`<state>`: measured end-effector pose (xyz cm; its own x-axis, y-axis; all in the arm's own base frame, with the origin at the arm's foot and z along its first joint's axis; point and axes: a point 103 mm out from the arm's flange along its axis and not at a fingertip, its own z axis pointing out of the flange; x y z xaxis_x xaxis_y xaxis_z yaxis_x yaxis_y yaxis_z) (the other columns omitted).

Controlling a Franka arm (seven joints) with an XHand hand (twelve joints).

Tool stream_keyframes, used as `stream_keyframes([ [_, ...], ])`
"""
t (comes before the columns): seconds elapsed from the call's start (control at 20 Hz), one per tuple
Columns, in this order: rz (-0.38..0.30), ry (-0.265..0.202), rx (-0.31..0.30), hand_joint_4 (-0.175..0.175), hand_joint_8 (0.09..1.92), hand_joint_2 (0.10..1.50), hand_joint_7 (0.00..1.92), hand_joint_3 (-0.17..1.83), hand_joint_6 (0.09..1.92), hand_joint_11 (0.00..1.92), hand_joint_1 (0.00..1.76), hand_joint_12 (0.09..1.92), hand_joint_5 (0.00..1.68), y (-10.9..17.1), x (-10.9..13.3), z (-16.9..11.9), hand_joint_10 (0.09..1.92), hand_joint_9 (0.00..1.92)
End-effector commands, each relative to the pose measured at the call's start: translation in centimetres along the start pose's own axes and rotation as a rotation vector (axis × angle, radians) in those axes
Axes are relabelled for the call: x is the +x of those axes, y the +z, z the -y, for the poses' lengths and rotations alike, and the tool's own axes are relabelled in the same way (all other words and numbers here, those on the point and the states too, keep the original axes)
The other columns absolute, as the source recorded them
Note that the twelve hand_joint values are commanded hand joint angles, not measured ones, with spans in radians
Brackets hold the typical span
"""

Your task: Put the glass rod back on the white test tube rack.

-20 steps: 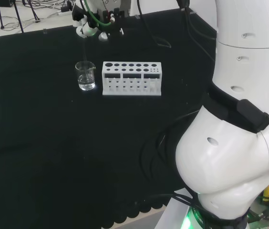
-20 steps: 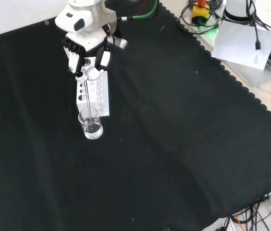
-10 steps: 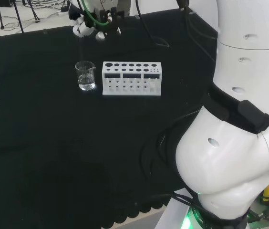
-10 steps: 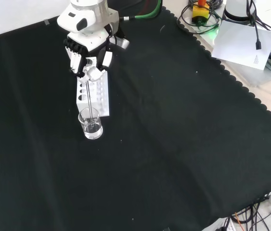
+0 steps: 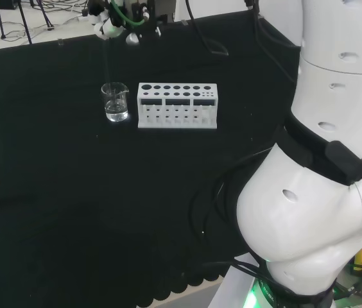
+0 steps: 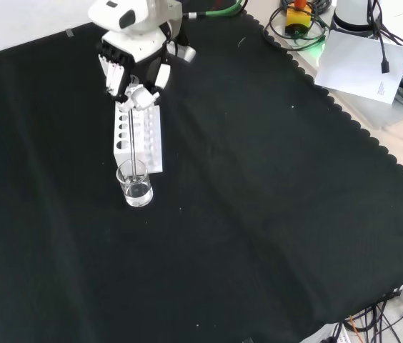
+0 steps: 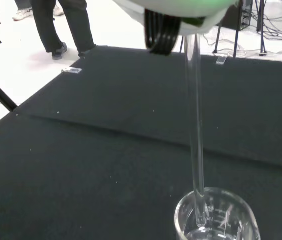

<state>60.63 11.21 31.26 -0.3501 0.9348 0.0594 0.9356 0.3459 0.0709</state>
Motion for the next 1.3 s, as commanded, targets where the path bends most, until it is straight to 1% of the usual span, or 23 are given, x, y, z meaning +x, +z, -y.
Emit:
stream_keyframes([
  [0.05,0.02,0.028,-0.011,-0.175,1.24,0.73,1.13,0.71,0.86,1.66,1.3,0.72,1.01,-2.2,-1.3,1.2,0.95,1.66],
  [0.3,0.016,0.076,-0.028,-0.175,1.24,0.73,1.13,0.71,0.86,1.66,1.3,0.72,1.01,-4.1,-3.4,2.4,0.95,1.66],
  [0.55,0.022,0.126,-0.028,-0.175,1.24,0.73,1.13,0.71,0.86,1.66,1.3,0.72,1.01,-4.8,-5.7,3.9,0.95,1.66],
  [0.9,0.036,0.201,-0.017,-0.175,1.24,0.73,1.13,0.71,0.86,1.66,1.3,0.72,1.01,-4.9,-9.3,6.4,0.95,1.66],
  [1.1,0.039,0.235,-0.017,-0.175,1.24,0.73,1.13,0.71,0.86,1.66,1.3,0.72,1.01,-5.1,-11.0,7.6,0.96,1.66],
  [1.2,0.043,0.254,-0.003,-0.175,1.24,0.73,1.13,0.71,0.86,1.67,1.3,0.72,1.01,-4.6,-12.3,8.7,0.96,1.66],
  [1.3,0.044,0.26,0.006,-0.175,1.24,0.73,1.13,0.71,0.86,1.67,1.3,0.72,1.01,-4.2,-12.7,9.1,0.96,1.66],
])
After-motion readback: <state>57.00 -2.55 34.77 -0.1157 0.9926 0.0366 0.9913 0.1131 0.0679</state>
